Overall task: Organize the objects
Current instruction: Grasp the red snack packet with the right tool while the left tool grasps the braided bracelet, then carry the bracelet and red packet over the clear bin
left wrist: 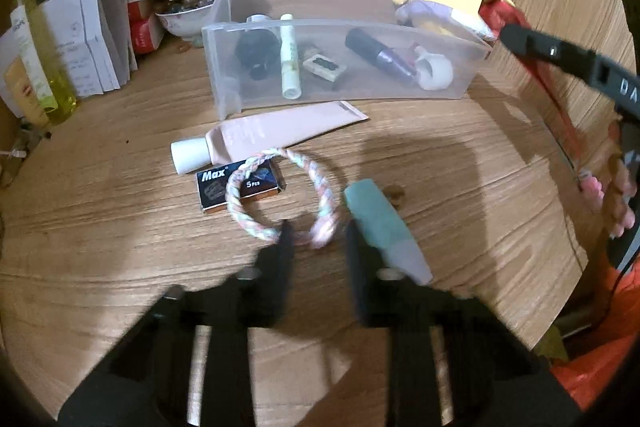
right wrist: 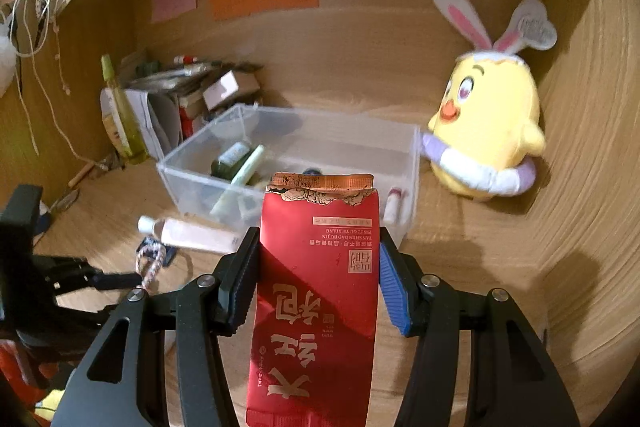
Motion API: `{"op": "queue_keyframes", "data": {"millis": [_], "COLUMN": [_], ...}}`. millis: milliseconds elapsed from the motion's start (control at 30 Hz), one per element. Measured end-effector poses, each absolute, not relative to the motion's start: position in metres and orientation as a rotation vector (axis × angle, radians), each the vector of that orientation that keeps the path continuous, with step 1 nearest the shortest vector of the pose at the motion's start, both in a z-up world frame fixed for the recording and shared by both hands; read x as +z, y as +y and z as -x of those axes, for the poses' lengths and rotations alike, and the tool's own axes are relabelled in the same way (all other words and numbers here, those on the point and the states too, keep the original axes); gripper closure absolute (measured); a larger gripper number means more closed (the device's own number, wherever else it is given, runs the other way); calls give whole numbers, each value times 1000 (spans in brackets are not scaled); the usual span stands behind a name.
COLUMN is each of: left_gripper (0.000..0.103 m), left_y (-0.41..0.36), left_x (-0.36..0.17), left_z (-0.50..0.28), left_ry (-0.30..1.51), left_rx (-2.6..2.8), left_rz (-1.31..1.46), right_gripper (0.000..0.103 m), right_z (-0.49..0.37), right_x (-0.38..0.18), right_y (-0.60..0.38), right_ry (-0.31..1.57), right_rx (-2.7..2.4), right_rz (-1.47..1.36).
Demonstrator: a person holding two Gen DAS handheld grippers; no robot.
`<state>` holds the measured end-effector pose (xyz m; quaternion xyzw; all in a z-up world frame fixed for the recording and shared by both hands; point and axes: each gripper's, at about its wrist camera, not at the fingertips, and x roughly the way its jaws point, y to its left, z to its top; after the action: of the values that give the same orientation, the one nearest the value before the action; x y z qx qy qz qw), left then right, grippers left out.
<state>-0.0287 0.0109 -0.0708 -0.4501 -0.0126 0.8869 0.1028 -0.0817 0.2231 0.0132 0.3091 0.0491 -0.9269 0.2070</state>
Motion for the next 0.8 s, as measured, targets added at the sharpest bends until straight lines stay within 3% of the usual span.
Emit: {"op": "queue_keyframes", "data": {"millis": [100, 367, 800], "left_gripper": [93, 94, 93], "left_y": [7, 1, -10], "left_x": [-71, -57, 9], "left_z": [31, 30, 41], "left_ry": [-70, -116, -212], "left_rx": [2620, 2686, 2772], "left_rz": [1319, 1265, 1019], "right_gripper": [52, 52, 52], "right_z": [86, 100, 128], "right_x": [19, 27, 48], "right_y": [224, 217, 208], "right_ry": [123, 140, 154], "right_rx": [-2587, -2584, -2578], "right_rz": [-840, -813, -741]}}
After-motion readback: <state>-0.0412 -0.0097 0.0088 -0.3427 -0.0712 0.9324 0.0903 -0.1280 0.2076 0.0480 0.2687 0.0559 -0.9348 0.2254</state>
